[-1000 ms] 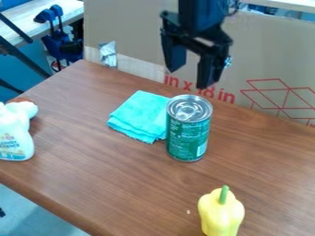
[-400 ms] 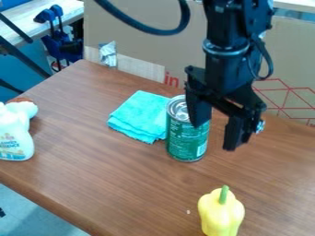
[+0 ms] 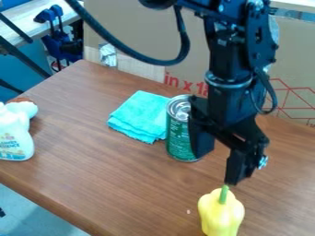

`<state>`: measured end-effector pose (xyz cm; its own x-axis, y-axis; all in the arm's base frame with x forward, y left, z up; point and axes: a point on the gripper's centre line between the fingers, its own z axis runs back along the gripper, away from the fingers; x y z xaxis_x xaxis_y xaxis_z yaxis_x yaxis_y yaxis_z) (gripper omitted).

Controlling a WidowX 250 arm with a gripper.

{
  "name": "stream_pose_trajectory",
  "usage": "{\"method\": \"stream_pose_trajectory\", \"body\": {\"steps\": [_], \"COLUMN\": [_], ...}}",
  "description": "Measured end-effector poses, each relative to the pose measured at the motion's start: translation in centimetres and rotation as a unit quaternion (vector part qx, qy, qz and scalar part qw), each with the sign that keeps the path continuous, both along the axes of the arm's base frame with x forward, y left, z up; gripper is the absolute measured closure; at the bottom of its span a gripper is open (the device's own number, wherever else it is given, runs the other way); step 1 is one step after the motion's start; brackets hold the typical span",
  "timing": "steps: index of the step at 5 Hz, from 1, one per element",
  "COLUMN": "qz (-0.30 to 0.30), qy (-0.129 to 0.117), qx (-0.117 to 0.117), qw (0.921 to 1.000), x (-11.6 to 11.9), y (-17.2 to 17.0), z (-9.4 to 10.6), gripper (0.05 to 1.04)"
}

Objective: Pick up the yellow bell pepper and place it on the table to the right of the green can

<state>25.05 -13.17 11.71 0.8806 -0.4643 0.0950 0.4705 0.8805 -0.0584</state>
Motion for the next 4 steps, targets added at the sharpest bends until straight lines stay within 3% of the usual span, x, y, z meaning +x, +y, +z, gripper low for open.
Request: {"method": "stream_pose_trajectory", "body": {"steps": [2, 4], "qz": [-0.030, -0.043], "qy": [0.040, 0.049], "qx": [0.022, 0.036], "qw": [0.9985, 0.9972], "x": [-1.6, -1.1], "y": [-0.3, -0.2], "z": [-1.2, -2.6], "gripper": [0.083, 0.083]}}
